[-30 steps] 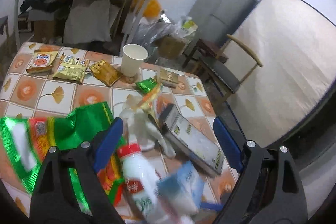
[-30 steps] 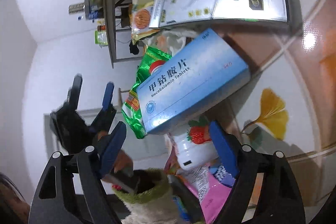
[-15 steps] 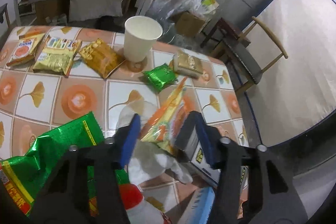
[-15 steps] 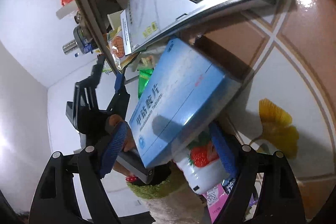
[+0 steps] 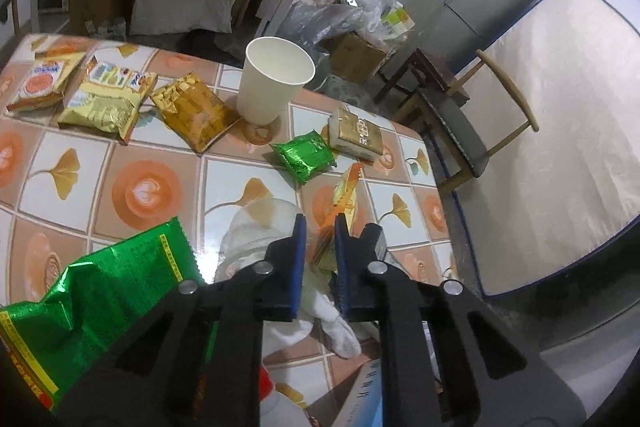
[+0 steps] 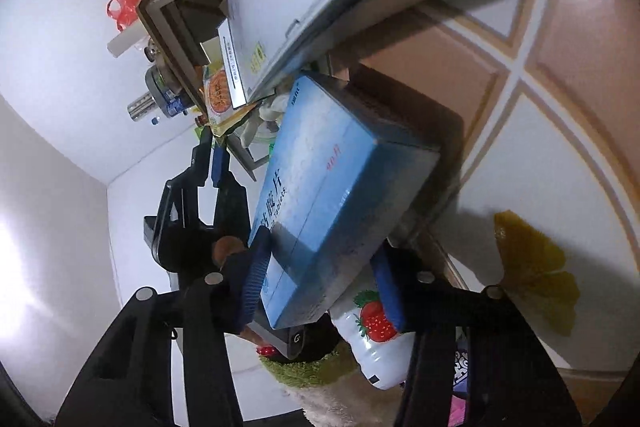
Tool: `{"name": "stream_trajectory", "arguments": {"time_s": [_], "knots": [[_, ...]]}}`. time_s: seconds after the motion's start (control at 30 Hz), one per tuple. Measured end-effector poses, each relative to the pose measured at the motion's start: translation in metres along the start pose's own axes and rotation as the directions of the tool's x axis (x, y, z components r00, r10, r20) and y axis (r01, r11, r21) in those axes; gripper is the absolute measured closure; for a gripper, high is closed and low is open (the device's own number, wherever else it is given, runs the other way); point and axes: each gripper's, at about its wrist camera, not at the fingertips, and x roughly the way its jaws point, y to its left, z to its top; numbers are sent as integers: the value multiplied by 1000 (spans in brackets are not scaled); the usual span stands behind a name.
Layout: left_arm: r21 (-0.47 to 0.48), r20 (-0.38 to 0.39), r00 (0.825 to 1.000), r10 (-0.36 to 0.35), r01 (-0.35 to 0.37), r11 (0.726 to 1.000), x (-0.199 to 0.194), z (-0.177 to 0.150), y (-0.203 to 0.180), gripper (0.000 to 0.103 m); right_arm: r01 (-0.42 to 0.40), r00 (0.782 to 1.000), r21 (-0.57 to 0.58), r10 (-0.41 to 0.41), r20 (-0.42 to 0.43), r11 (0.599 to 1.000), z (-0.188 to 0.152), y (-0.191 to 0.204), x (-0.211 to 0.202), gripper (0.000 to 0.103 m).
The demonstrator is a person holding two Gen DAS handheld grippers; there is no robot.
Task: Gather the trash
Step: 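Grasp the blue medicine box with the right tool while the left tool grasps a snack packet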
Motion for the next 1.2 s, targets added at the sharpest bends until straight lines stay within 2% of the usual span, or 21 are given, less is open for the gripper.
{"name": "stream_trajectory", "arguments": {"time_s": [0.07, 0.1, 0.17, 0.27, 0.37, 0.4, 0.43, 0.5, 0.7, 0.83, 1.03, 1.2], "knots": [[-36, -2, 1000, -22, 22, 999, -1, 2, 3, 88, -3, 1000, -1, 3, 5, 1000, 0, 4, -4, 58], [-54, -3, 1000, -31, 30, 998, -2, 3, 5, 74, -5, 1000, 0, 5, 6, 1000, 1, 4, -5, 58], [-94, -18, 999, -39, 37, 995, 0, 7, 7, 56, -5, 1000, 1, 5, 6, 1000, 3, 5, -8, 59], [-79, -58, 997, -56, 51, 996, 11, 9, 2, 54, -5, 1000, 0, 5, 6, 1000, 1, 0, -12, 59], [-17, -87, 996, 19, -20, 1000, 21, 7, -9, 56, -6, 1000, 0, 6, 1, 1000, 1, -1, -12, 59], [0, -86, 996, 25, -25, 1000, 22, 6, -12, 58, -7, 1000, 0, 7, 0, 1000, 2, -2, -13, 59], [26, -89, 995, 38, -36, 999, 24, 5, -16, 62, -8, 1000, 0, 8, 0, 1000, 2, -4, -14, 59], [53, -93, 994, 54, -49, 997, 24, 3, -19, 78, -7, 1000, -3, 7, 0, 1000, 2, -3, -15, 60], [82, -71, 996, 62, -56, 995, 18, 1, -22, 94, -10, 1000, -8, 10, -7, 1000, 2, -6, -16, 61], [78, -53, 998, 33, -29, 997, 7, 2, -25, 97, -18, 1000, -4, 18, -5, 1000, 3, -6, -18, 63], [115, 46, 999, -13, 8, 993, -36, 2, -40, 97, -46, 999, -9, 46, -20, 999, -3, -4, -27, 68], [164, 143, 989, -34, 11, 986, -82, -4, -55, 97, -72, 997, -17, 72, -41, 997, -11, -2, -34, 71]]}}
